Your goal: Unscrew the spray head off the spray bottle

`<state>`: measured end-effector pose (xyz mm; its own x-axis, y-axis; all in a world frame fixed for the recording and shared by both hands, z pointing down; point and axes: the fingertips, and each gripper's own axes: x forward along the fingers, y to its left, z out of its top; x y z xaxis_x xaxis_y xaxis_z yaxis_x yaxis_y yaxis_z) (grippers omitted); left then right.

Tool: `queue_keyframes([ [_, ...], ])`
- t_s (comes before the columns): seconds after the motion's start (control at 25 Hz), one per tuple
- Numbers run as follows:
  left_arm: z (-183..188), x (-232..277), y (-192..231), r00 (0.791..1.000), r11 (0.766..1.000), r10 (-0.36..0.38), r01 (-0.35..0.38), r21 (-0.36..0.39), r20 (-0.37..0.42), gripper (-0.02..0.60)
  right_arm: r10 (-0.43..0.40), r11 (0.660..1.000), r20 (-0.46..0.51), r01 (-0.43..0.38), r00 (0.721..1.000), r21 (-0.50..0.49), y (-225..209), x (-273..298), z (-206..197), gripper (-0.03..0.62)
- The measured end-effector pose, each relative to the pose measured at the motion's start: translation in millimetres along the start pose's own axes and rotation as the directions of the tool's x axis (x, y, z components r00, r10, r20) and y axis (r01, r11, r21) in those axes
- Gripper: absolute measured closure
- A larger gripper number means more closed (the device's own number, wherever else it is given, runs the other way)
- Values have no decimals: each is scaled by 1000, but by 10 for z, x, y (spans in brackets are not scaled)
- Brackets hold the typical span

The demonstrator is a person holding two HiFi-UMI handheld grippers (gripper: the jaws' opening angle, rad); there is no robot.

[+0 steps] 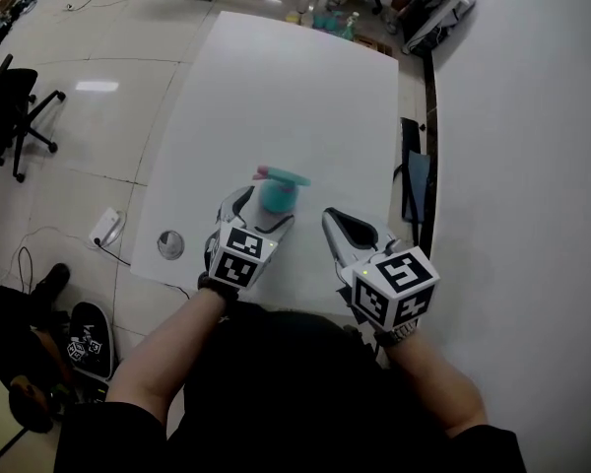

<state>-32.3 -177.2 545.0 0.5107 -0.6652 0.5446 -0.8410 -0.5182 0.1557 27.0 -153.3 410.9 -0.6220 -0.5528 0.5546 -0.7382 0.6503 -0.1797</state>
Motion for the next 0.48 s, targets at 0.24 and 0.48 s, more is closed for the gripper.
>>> queue_keyframes([
  [0.24, -83, 265, -21, 999, 998, -31, 33, 54, -30, 110, -24, 1000, -14, 24, 1000, 10, -42, 7, -14, 603],
  [0.48, -188, 446, 32, 998, 996, -24, 30, 90, -62, 94, -44, 999, -17, 44, 999, 23, -104, -18, -42, 603],
])
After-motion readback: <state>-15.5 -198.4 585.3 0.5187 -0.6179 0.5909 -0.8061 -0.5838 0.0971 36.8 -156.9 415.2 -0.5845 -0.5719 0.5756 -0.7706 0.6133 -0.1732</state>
